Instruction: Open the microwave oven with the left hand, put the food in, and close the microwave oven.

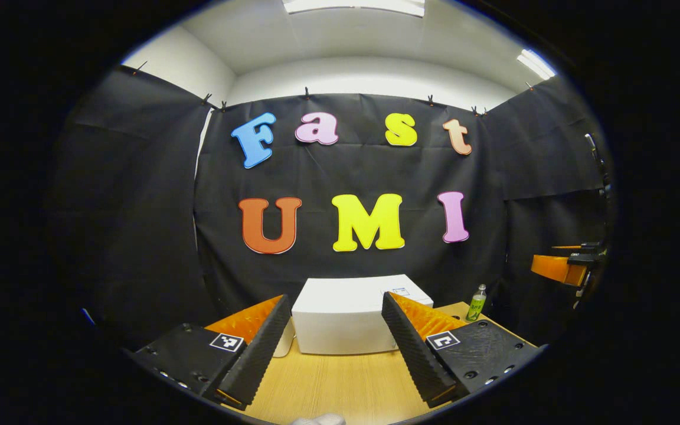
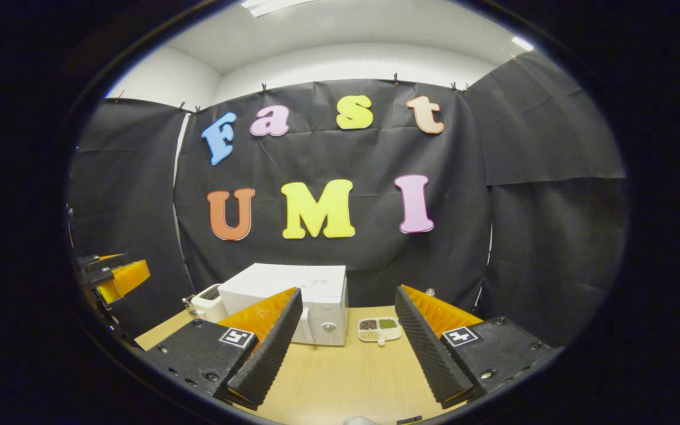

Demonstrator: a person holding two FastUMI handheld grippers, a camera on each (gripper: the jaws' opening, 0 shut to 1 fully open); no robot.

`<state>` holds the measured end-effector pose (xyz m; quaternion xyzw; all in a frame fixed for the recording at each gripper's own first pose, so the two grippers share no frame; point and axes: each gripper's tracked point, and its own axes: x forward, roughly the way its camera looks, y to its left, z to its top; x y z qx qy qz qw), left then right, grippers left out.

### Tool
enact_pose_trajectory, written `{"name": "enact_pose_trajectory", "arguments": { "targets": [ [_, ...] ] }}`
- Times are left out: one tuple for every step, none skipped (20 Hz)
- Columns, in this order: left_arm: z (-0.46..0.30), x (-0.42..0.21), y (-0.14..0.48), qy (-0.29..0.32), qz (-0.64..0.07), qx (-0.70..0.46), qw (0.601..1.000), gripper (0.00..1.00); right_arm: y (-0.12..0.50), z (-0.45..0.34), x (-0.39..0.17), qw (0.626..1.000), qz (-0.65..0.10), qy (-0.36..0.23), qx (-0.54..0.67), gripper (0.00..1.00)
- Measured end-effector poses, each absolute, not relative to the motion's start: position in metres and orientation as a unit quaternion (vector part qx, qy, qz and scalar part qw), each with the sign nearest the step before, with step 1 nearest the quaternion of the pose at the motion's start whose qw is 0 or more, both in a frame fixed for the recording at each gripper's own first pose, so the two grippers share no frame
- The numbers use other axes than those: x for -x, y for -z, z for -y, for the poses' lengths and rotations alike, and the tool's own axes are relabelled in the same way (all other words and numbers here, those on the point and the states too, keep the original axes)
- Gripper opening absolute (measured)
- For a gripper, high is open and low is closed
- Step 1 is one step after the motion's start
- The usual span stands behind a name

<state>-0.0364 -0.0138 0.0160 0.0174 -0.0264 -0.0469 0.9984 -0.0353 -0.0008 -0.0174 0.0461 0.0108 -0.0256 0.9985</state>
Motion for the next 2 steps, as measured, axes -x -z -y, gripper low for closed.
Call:
{"name": "enact_pose_trajectory", "arguments": {
  "targets": [
    [0.0164,0.0344,-0.0146,0.049,0.026,-0.018,0.998,0.96,0.0179,0.0013,0.034,0.999,-0.011,0.026,-0.046,0.92],
    [0.0175,0.0326,-0.0146,0.05,0.026,-0.018,0.998,0.96,0.0179,0.0013,0.0329,0.999,-0.011,0.025,-0.045,1.0]
  ]
}}
